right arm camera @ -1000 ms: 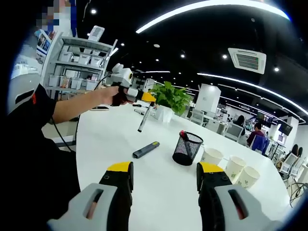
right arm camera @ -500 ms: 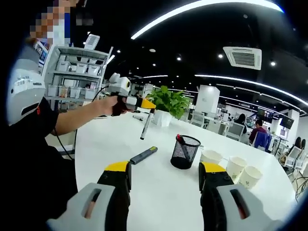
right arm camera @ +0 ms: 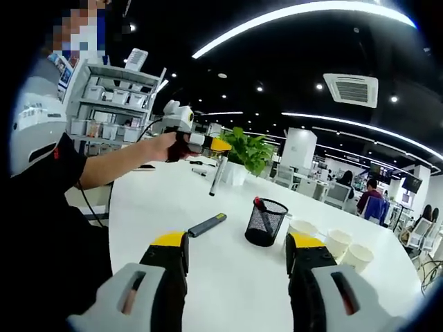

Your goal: Place the scattered laser pointers and whiteboard markers into the pen holder and stack the scattered paper cups together

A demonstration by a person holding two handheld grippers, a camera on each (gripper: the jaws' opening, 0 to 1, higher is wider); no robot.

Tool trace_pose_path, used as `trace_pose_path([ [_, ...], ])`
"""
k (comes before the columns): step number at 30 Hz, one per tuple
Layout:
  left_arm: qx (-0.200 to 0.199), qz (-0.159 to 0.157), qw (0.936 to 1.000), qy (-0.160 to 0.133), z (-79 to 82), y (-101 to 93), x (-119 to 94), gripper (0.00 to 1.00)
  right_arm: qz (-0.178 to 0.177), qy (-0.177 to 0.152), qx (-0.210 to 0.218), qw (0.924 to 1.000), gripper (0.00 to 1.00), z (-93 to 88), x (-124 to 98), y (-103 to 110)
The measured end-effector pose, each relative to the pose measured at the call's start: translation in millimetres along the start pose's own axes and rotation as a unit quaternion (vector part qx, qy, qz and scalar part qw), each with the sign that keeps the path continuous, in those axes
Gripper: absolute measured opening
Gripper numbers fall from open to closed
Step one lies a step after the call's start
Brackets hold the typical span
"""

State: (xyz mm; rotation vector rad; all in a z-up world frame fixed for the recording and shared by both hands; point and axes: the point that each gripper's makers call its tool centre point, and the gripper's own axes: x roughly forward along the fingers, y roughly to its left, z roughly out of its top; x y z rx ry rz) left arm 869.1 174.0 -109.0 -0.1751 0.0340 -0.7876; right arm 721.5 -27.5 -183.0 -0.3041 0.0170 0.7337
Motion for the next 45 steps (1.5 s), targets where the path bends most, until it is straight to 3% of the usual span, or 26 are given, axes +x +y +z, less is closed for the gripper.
trace_pose_path([
  [7, 0.017, 0.002, 0.9998, -0.015, 10.6, -2.3, 1.9, 0.10, -0.007, -0.005, -0.004, 1.0000, 0.62, 2.4, -2.2, 0.2],
  [13, 0.008, -0.001, 0.9996, -0.026, 18.2, -6.2, 4.1, 0.10, -0.008, -0.008, -0.003, 0.9999, 0.59, 3.4, -3.8, 0.7],
  [16, 0.021, -0.002, 0.9993, -0.031, 26.3, -12.0, 6.8, 0.10, -0.009, 0.010, 0.002, 0.9999, 0.59, -6.6, 0.2, 1.8],
  [25, 0.026, -0.005, 0.9988, -0.041, 38.1, -17.2, 11.4, 0.10, 0.002, 0.005, 0.018, 0.9998, 0.58, -9.9, -3.7, 6.9],
  [34, 0.027, -0.008, 0.9978, -0.060, 50.5, -22.0, 21.1, 0.10, 0.014, 0.021, 0.022, 0.9995, 0.57, -21.6, -3.7, 12.5],
  [40, 0.037, -0.003, 0.9967, -0.072, 55.5, -16.5, 30.7, 0.10, 0.015, 0.018, 0.019, 0.9995, 0.56, -22.8, -4.3, 12.7],
  [45, 0.020, -0.026, 0.9960, -0.084, 56.3, -25.2, 39.9, 0.10, 0.012, 0.020, 0.022, 0.9995, 0.56, -26.9, -7.0, 8.5],
])
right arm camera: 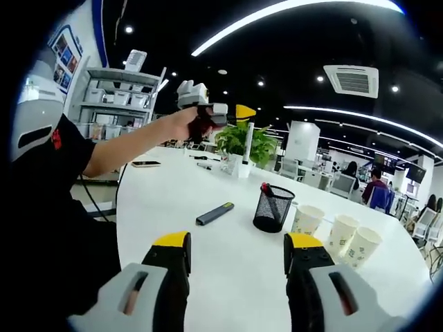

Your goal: Place the scattered laser pointers and whiteboard markers into the pen holder and stack the scattered paper cups together

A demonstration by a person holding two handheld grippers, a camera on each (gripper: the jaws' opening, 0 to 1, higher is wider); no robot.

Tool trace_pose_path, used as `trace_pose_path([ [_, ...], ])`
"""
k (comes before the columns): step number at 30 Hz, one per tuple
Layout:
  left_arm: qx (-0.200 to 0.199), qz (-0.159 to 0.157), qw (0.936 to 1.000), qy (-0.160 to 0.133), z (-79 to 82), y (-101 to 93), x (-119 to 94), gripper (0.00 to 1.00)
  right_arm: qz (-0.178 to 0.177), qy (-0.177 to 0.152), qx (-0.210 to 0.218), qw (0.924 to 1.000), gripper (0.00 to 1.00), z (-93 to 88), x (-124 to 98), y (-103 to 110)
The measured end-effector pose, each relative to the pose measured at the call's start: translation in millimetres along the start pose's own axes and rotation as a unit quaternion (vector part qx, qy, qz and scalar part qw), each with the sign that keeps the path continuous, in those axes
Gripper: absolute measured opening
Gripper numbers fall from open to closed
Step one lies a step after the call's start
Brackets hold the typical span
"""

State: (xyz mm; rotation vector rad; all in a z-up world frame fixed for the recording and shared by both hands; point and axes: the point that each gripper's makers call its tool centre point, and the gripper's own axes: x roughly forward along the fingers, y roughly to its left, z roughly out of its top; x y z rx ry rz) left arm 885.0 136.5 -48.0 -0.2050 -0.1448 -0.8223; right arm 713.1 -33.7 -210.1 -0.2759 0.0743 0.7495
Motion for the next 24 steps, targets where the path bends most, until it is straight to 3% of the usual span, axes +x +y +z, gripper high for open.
trace_pose_path([
  [3, 0.027, -0.035, 0.9988, -0.023, 4.4, -13.5, 7.4, 0.10, -0.002, 0.000, 0.000, 1.0000, 0.56, 0.0, -1.9, -1.2],
  [8, 0.062, -0.029, 0.9973, -0.024, 3.5, -15.1, 13.7, 0.10, -0.002, -0.001, -0.001, 1.0000, 0.56, 1.4, -2.7, -1.9],
  [13, 0.067, -0.032, 0.9970, -0.020, 0.2, -17.9, 19.6, 0.10, -0.001, -0.003, -0.005, 1.0000, 0.56, 3.1, -3.7, -0.5],
  [17, 0.064, -0.038, 0.9970, -0.024, 1.5, -20.2, 20.3, 0.10, -0.003, -0.001, -0.006, 1.0000, 0.56, 2.4, -3.9, -1.1],
  [24, 0.015, -0.065, 0.9964, -0.053, 6.6, -26.2, 32.2, 0.10, -0.003, -0.004, -0.005, 1.0000, 0.56, 3.7, -4.9, -1.5],
])
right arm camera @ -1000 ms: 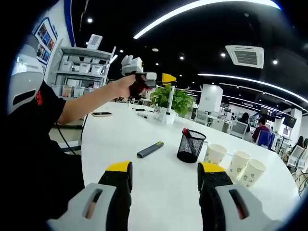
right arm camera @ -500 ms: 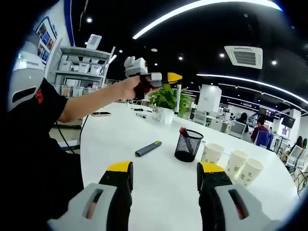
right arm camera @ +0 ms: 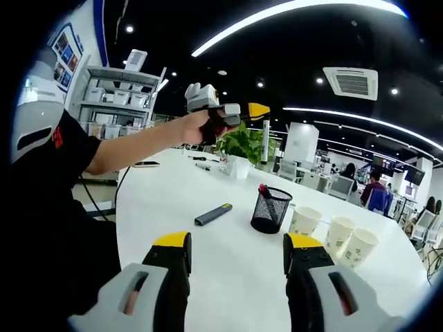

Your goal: Place the scattered laser pointers and whiteboard markers into the pen holder and stack the scattered paper cups together

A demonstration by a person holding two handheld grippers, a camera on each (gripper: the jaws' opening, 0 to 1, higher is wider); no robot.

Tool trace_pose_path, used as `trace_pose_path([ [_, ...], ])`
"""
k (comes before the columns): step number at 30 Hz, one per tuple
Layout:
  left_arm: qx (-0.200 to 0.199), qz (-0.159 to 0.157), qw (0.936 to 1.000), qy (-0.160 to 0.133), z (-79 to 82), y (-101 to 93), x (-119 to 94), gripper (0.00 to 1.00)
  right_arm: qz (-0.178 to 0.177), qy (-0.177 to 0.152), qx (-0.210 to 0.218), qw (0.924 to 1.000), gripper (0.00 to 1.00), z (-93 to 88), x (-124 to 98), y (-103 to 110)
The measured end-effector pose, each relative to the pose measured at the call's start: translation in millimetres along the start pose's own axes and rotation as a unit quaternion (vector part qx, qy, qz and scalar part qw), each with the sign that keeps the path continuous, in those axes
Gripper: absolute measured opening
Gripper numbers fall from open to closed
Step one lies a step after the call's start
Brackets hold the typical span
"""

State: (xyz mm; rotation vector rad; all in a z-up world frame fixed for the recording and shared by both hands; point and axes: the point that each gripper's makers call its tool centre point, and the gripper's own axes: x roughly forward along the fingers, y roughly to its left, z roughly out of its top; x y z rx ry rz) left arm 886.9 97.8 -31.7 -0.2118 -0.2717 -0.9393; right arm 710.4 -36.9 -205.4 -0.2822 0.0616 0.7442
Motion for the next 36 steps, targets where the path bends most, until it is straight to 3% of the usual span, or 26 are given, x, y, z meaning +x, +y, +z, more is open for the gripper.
trace_pose_path([
  [5, -0.014, -0.005, 0.9998, -0.012, 0.0, -1.5, 3.8, 0.09, -0.002, -0.001, 0.000, 1.0000, 0.56, 0.0, -2.3, -1.5],
  [12, 0.005, -0.013, 0.9994, -0.033, -0.1, -6.7, 8.3, 0.10, -0.004, -0.001, 0.006, 1.0000, 0.56, -3.7, -1.6, -5.1],
  [17, 0.015, -0.005, 0.9994, -0.029, -3.9, -2.2, 10.9, 0.10, -0.003, 0.001, 0.006, 1.0000, 0.56, -4.9, -0.8, -4.6],
  [20, 0.015, 0.005, 0.9997, -0.021, -21.9, 6.8, 10.6, 0.10, -0.004, -0.002, 0.006, 1.0000, 0.56, -3.6, -0.9, -5.4],
  [24, 0.015, 0.012, 0.9997, -0.016, -32.1, 11.5, 7.9, 0.10, -0.003, 0.000, 0.007, 1.0000, 0.56, -6.0, -1.9, -5.2],
  [36, 0.043, 0.022, 0.9988, 0.001, -36.9, 16.2, 6.7, 0.10, -0.002, 0.001, 0.007, 1.0000, 0.56, -6.3, -0.4, -4.1],
])
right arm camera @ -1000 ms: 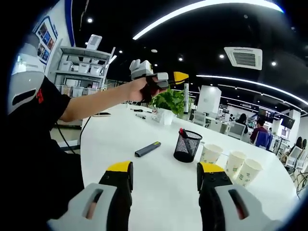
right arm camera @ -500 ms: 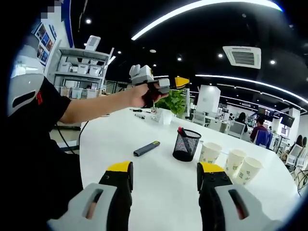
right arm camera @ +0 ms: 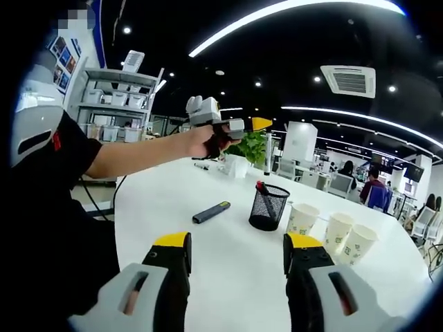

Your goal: Place the scattered laser pointers and whiteboard markers into the pen holder and stack the scattered paper cups together

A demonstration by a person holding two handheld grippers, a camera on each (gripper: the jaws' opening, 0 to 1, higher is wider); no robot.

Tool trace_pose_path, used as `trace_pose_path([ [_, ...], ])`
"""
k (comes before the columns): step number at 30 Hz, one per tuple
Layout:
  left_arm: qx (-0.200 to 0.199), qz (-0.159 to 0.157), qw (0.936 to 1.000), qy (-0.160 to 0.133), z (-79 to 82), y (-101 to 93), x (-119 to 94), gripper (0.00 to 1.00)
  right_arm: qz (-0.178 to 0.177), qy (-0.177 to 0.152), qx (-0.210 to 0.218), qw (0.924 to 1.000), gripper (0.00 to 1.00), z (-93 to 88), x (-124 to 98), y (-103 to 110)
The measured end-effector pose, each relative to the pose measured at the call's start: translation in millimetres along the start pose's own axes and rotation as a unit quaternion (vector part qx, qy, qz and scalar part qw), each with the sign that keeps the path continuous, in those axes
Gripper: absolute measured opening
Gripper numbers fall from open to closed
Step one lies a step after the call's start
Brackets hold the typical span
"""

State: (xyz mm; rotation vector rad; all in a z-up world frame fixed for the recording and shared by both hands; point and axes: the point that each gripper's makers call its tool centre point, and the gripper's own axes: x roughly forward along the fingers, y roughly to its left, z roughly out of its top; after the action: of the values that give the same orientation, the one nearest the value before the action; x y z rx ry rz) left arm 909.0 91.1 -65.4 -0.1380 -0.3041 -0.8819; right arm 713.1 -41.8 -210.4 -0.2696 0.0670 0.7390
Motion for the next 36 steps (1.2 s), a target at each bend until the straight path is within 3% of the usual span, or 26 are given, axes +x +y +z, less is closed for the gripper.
trace_pose_path([
  [9, -0.003, 0.008, 0.9999, 0.014, -21.5, 4.9, -6.4, 0.10, 0.001, 0.000, 0.000, 1.0000, 0.56, -0.3, 0.5, 1.0],
  [25, -0.027, 0.021, 0.9992, 0.019, -33.3, 15.8, -21.8, 0.10, 0.003, 0.001, 0.000, 1.0000, 0.56, -0.3, 2.0, 2.0],
  [34, -0.031, 0.037, 0.9980, 0.039, -39.0, 26.1, -41.8, 0.10, 0.004, 0.002, -0.001, 1.0000, 0.56, -0.1, 3.5, 3.9],
  [36, -0.057, 0.048, 0.9946, 0.072, -49.0, 27.0, -48.4, 0.10, 0.005, 0.003, -0.001, 1.0000, 0.56, 0.0, 3.9, 4.9],
])
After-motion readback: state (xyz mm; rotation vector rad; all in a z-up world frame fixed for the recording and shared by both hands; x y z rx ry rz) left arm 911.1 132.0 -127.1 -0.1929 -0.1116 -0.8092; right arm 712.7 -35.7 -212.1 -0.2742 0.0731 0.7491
